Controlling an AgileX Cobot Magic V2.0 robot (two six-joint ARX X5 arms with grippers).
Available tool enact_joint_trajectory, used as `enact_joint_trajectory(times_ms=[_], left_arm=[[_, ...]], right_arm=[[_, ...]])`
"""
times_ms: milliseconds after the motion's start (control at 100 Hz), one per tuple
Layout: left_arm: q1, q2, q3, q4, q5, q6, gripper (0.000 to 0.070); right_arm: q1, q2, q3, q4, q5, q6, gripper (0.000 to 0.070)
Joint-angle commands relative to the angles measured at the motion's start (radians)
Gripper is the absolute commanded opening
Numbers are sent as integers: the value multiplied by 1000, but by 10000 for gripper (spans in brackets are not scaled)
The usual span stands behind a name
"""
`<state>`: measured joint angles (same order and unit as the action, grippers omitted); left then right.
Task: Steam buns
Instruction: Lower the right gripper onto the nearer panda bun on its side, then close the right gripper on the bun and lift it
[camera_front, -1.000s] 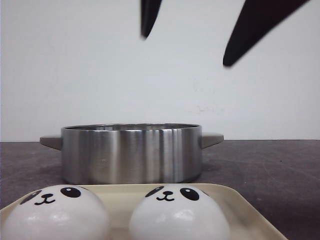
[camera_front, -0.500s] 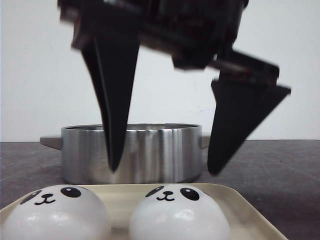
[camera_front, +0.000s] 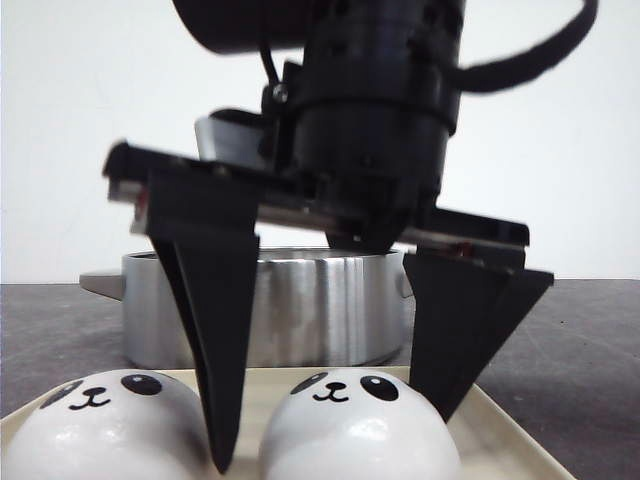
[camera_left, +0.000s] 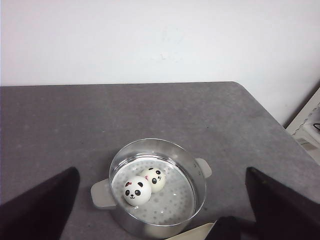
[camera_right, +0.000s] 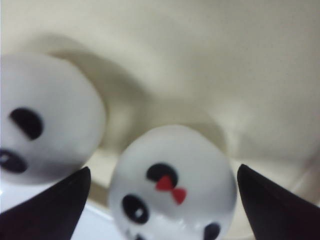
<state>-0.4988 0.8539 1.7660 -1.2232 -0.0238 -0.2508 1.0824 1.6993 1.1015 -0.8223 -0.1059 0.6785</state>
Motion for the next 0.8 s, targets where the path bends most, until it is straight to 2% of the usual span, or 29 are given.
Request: enact_joint_trajectory(times_ms=[0, 70, 210, 270, 360, 410, 440, 490, 790], left_arm=[[-6, 6, 15, 12, -2, 3, 700], [-6, 6, 15, 12, -2, 3, 700], [-6, 6, 15, 13, -2, 3, 700], [-6, 6, 15, 13, -2, 3, 700], [-6, 6, 15, 13, -2, 3, 700], [-6, 6, 15, 13, -2, 2, 700], [-6, 6, 15, 13, -2, 2, 700], [-6, 6, 15, 13, -2, 1, 700], [-6, 6, 15, 11, -2, 0, 700]], right_arm=[[4, 27, 11, 0, -3, -13, 579], [2, 27, 11, -1, -8, -14, 543], [2, 27, 11, -7, -25, -17, 536], [2, 27, 11, -15, -26, -21, 496], [2, 27, 11, -19, -26, -26, 368], [3, 27, 11, -20, -34, -29, 272], [3, 27, 11, -20, -37, -32, 187], [3, 27, 11, -19, -32, -38, 0], [14, -87, 69, -40, 47, -54, 7]])
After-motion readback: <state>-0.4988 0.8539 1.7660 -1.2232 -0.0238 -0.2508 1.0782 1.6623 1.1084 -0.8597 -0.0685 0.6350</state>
